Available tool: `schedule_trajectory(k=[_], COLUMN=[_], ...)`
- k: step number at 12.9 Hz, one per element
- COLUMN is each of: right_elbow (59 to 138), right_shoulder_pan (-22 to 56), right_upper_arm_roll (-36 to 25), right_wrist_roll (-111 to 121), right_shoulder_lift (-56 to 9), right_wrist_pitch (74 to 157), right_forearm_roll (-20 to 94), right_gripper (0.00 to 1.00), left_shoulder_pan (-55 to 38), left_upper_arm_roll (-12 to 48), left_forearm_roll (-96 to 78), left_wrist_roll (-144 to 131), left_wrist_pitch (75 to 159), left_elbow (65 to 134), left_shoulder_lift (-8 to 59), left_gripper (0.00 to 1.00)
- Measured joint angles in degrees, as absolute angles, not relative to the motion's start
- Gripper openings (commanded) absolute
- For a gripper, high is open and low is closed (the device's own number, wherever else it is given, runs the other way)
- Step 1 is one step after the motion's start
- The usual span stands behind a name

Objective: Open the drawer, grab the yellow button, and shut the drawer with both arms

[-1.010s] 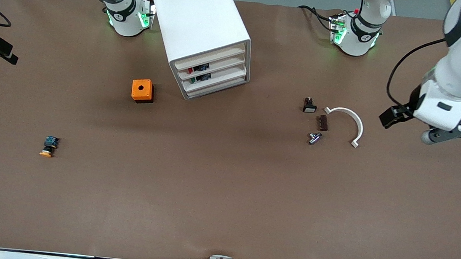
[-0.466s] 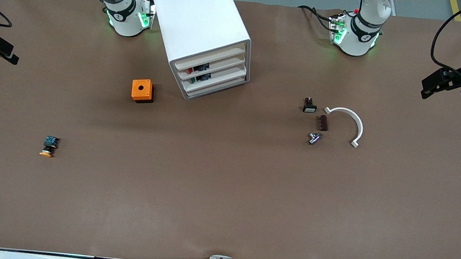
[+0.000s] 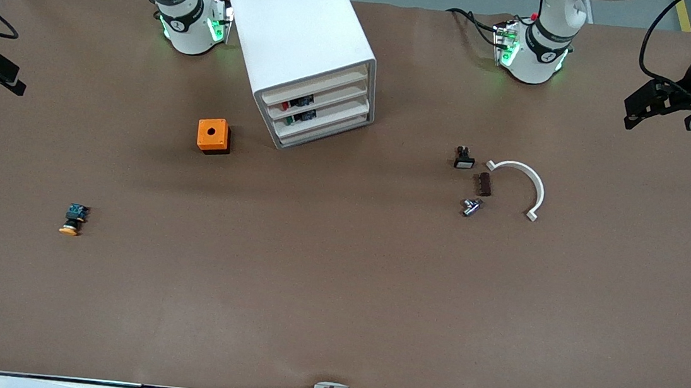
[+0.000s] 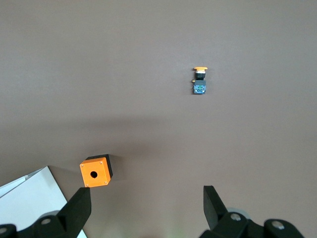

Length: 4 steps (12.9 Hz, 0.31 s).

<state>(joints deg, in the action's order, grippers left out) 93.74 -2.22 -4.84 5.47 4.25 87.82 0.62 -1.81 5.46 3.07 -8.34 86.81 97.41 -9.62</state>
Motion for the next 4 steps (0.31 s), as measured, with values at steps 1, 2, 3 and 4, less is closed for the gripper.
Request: schedule_trajectory(k=[1,2,3,4], right_elbow=[93.8,93.9,94.0,94.2], right_shoulder_pan=[-2.2,-2.2,-2.2,-2.1], right_upper_arm_roll=[-4.8,-4.8,-4.8,-4.8], right_wrist_roll=[5.5,5.5,5.5,5.5], right_shoulder_lift=[4.3,4.3,4.3,4.4], right_wrist_pitch=[87.9,87.9,88.1,88.1], right_forearm_roll=[0.6,0.6,0.6,0.6], right_gripper=[1.0,1.0,1.0,1.0], left_shoulder_pan=[-1.8,-1.8,-1.7,-1.7], left_upper_arm_roll=[5.4,5.3,5.2,5.1], left_forearm_roll=[3.1,3.1,3.1,3.1], left_wrist_roll=[-8.3,-8.3,-8.3,-8.3], left_wrist_pitch=[86.8,86.7,86.7,86.7], left_elbow=[97.4,97.4,97.4,97.4], left_shoulder_lift=[-9.6,-9.6,-9.6,-9.6], left_gripper=[1.0,1.0,1.0,1.0])
